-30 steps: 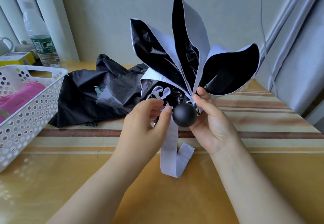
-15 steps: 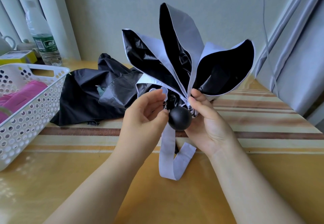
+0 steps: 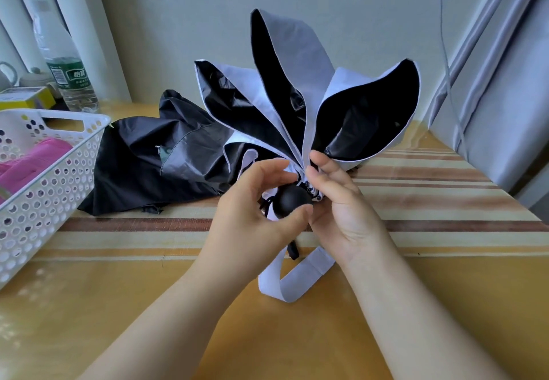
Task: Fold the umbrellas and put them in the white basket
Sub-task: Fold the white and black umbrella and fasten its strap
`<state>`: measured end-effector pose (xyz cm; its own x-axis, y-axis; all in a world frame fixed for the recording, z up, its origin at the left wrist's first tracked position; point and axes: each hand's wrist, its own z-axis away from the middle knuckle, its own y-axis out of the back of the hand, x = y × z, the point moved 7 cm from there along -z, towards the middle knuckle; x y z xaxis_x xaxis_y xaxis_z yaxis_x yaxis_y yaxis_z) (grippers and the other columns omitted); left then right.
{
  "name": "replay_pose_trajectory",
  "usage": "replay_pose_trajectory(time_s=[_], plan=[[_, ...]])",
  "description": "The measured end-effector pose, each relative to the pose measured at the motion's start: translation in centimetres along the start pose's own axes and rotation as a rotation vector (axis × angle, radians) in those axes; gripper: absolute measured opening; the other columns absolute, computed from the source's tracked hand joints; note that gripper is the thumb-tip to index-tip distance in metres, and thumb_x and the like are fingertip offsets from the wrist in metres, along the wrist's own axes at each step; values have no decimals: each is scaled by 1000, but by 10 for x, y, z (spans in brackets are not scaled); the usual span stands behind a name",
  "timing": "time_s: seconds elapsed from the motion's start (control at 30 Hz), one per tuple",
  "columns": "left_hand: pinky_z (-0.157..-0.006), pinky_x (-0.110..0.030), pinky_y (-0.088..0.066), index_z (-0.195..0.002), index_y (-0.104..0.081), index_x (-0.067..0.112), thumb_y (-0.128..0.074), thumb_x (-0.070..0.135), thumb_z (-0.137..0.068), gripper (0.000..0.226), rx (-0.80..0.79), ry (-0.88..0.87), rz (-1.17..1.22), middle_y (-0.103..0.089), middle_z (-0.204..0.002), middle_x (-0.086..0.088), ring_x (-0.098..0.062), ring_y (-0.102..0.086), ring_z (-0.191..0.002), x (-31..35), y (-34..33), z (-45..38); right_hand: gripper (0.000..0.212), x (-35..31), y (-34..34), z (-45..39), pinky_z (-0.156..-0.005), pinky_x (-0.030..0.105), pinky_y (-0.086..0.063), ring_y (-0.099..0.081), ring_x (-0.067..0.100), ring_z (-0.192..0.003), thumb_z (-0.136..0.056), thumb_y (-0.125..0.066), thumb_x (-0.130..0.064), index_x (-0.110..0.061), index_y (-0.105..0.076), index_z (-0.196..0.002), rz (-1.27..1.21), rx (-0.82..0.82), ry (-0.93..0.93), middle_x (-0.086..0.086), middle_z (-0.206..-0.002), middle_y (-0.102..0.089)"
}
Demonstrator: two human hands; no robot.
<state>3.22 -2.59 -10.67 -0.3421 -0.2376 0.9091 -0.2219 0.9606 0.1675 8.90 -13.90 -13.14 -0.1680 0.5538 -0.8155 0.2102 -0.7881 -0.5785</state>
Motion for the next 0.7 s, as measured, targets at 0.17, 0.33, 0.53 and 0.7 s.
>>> replay_pose_trajectory(time_s=[0.17,0.33,0.53,0.7], plan=[[-95,-22,-33,-115,-57,34,-69,36,-65,51,31,-199,-412,-40,-112,48,15,-34,-111,15,-10,5,20,-4,4,0,-50,27,-55,-67,17,-63,-91,-57,-11,-28,-68,-89,-36,47,7,-3,-74,-70],[-99,-8,-31,-118,-60,18,-67,24,-73,46,26,-293,-398,-57,-111,20,-1,-45,-123,10,-12,6,20,-1,3,2,-50,28,-53,-69,16,-63,-91,-56,-11,-29,-65,-87,-58,54,-22,-4,-74,-71],[-78,3,-34,-111,-63,7,-65,21,-75,38,76,-410,-474,-64,-98,4,2,-51,-88,19,-10,8,15,-4,-1,2,-68,32,-50,-63,15,-67,-75,-67,-18,-29,-70,-86,30,-14,8,-4,-76,-65],[-77,-10,-43,-111,-63,2,-64,16,-76,38,81,-549,-520,-65,-99,-4,-7,-55,-91,21,-13,11,21,-4,-8,5,-72,32,-49,-63,13,-65,-68,-68,-20,-26,-68,-88,76,-60,2,-2,-66,-65]])
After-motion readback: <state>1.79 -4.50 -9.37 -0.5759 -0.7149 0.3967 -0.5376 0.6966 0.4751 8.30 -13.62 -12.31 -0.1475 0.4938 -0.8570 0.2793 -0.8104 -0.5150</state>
